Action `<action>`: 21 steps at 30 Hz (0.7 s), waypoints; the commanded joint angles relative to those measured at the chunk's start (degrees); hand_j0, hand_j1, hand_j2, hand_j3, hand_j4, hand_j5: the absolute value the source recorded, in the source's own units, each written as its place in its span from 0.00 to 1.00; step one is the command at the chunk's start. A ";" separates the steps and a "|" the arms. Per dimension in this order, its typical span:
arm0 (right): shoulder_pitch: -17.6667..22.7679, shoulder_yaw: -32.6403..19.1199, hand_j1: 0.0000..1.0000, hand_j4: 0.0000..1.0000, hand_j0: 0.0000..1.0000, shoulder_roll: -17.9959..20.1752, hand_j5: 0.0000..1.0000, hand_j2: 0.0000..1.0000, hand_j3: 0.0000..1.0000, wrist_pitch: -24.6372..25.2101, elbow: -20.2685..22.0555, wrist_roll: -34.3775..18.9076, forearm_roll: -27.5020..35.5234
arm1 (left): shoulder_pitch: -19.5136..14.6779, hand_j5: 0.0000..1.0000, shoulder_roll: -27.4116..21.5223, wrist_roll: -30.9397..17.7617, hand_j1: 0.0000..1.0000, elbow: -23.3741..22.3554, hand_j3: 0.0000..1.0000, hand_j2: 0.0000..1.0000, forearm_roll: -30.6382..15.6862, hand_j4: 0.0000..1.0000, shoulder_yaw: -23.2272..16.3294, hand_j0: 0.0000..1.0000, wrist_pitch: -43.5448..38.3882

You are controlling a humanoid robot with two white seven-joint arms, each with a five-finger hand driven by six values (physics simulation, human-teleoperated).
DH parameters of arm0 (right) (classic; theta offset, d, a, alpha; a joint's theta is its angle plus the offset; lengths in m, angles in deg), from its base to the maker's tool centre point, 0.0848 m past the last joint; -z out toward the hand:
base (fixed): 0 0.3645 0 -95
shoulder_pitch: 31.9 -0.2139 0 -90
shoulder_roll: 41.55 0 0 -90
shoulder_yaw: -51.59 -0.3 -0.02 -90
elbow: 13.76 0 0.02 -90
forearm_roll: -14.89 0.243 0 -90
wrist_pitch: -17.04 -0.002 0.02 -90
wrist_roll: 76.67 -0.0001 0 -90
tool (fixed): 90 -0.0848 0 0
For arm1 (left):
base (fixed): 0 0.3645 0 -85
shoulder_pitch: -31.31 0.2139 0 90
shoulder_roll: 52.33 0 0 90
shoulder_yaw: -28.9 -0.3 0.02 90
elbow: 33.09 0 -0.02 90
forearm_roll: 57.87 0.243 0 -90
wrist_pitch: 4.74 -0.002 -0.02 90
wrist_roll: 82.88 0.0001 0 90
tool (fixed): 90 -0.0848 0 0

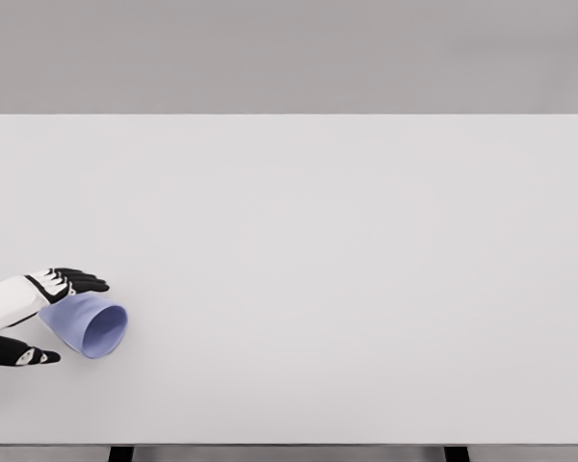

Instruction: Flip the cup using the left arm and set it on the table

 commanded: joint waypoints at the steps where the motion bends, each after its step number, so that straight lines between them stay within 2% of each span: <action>1: 0.00 0.00 1.00 1.00 1.00 0.00 1.00 1.00 1.00 -0.03 -0.07 -0.02 0.00 | 0.00 0.95 0.88 0.01 0.95 0.02 0.95 0.95 0.29 0.95 -0.01 0.95 -0.01; 7: 0.00 0.00 1.00 1.00 1.00 0.00 1.00 1.00 1.00 0.06 0.02 -0.02 0.00 | -0.44 0.95 2.55 0.01 0.95 0.02 0.95 0.95 2.58 0.95 -0.01 0.95 -0.01; 21: 0.00 0.00 1.00 1.00 1.00 0.00 1.00 1.00 1.00 0.06 0.02 -0.02 0.00 | -0.70 0.95 2.99 -0.08 0.95 -0.25 0.95 0.95 3.19 0.95 -0.01 0.95 -0.01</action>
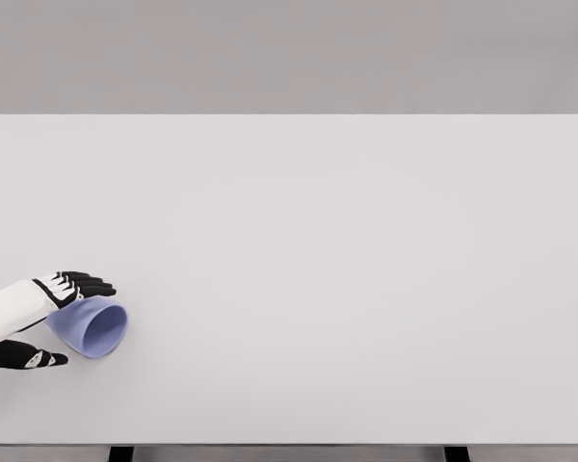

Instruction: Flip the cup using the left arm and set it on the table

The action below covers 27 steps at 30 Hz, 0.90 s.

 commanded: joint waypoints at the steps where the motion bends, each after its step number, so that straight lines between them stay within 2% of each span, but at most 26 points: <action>1: 0.00 0.00 1.00 1.00 1.00 0.00 1.00 1.00 1.00 0.04 -0.09 -0.02 0.00 | -0.09 0.95 -0.05 -0.02 0.95 -0.11 0.95 0.95 -0.29 0.95 0.00 0.95 -0.01; 7: 0.00 0.00 1.00 1.00 1.00 0.00 1.00 1.00 1.00 0.04 0.00 -0.02 0.00 | -0.18 0.95 0.39 -0.11 0.95 -0.20 0.95 0.95 0.59 0.95 0.00 0.95 -0.01; 10: 0.00 0.00 1.00 1.00 1.00 0.00 1.00 1.00 1.00 -0.04 0.00 -0.02 0.00 | -1.41 0.95 1.53 -0.20 0.95 -0.29 0.95 0.95 1.99 0.95 0.00 0.95 -0.01; 27: 0.00 0.00 1.00 1.00 1.00 0.00 1.00 1.00 1.00 0.04 0.00 -0.02 0.00 | -1.85 0.95 2.23 -0.28 0.95 -0.47 0.95 0.95 2.87 0.95 -0.09 0.95 -1.61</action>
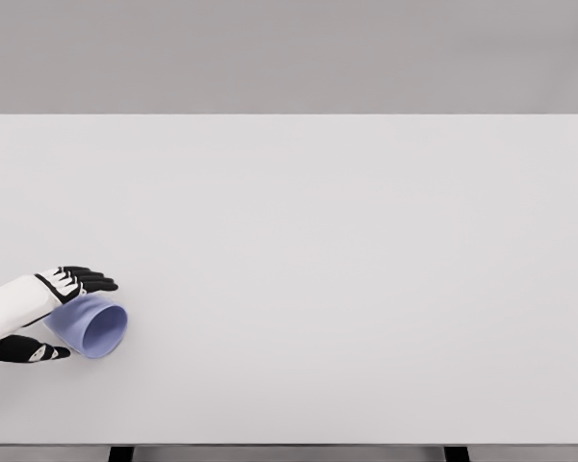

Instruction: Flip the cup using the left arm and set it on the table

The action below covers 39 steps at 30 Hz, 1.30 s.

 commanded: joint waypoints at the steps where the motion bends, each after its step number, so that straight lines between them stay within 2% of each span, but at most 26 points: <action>1: 0.00 0.00 1.00 1.00 1.00 0.00 1.00 1.00 1.00 0.03 0.01 -0.02 0.00 | 0.00 0.95 0.20 0.01 0.95 0.00 0.95 0.95 -0.09 0.95 -0.01 0.95 -0.46; 26: 0.00 0.00 1.00 1.00 1.00 0.00 1.00 1.00 1.00 0.03 0.01 -0.02 0.00 | -0.26 0.94 1.70 0.01 0.94 0.00 0.94 0.94 1.93 0.94 -1.06 0.94 -1.43; 29: 0.00 0.00 1.00 1.00 1.00 0.00 1.00 1.00 1.00 0.03 0.01 -0.02 0.00 | -0.26 0.88 1.70 -0.08 0.88 0.00 0.88 0.88 1.93 0.88 -1.59 0.88 -1.51; 39: 0.00 0.00 1.00 1.00 1.00 0.00 1.00 1.00 1.00 0.03 -0.08 -0.02 0.00 | -0.61 0.89 1.70 -0.08 0.89 -0.08 0.89 0.89 2.54 0.89 -1.85 0.89 -1.51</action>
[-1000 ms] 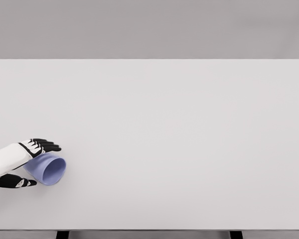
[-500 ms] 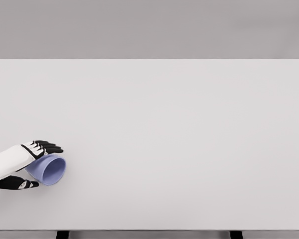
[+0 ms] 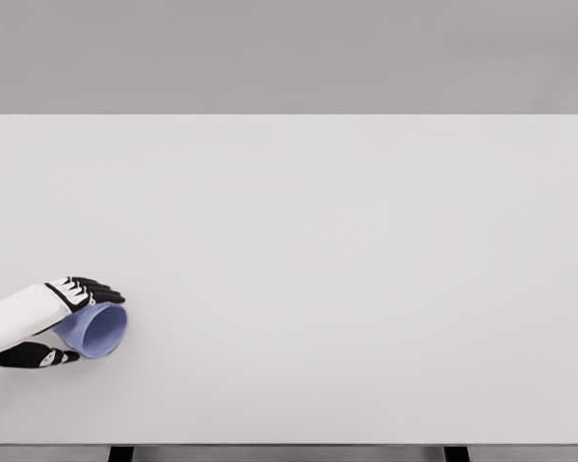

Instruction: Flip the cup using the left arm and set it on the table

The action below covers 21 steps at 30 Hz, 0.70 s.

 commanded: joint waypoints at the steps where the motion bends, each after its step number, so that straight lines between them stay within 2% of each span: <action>1: 0.00 0.00 1.00 1.00 1.00 0.00 1.00 1.00 1.00 0.02 0.01 -0.02 0.00 | 0.00 0.90 -0.09 0.02 0.90 -0.25 0.90 0.90 -0.20 0.90 -0.02 0.90 -0.01; 12: 0.00 0.00 1.00 1.00 1.00 0.00 1.00 1.00 1.00 -0.07 0.01 -0.02 0.00 | -0.53 0.91 0.00 0.02 0.91 -0.34 0.91 0.91 -0.20 0.91 -0.11 0.91 -0.10; 19: 0.00 0.00 1.00 1.00 1.00 0.00 1.00 1.00 1.00 0.02 0.01 -0.02 0.00 | -0.79 0.89 0.00 0.02 0.89 -0.69 0.89 0.89 -0.20 0.89 -0.81 0.89 -1.24; 21: 0.00 0.00 1.00 1.00 1.00 0.00 1.00 1.00 1.00 -0.07 0.01 -0.02 0.00 | -0.97 0.86 0.00 0.02 0.86 -0.78 0.86 0.86 -0.20 0.86 -0.90 0.86 -1.24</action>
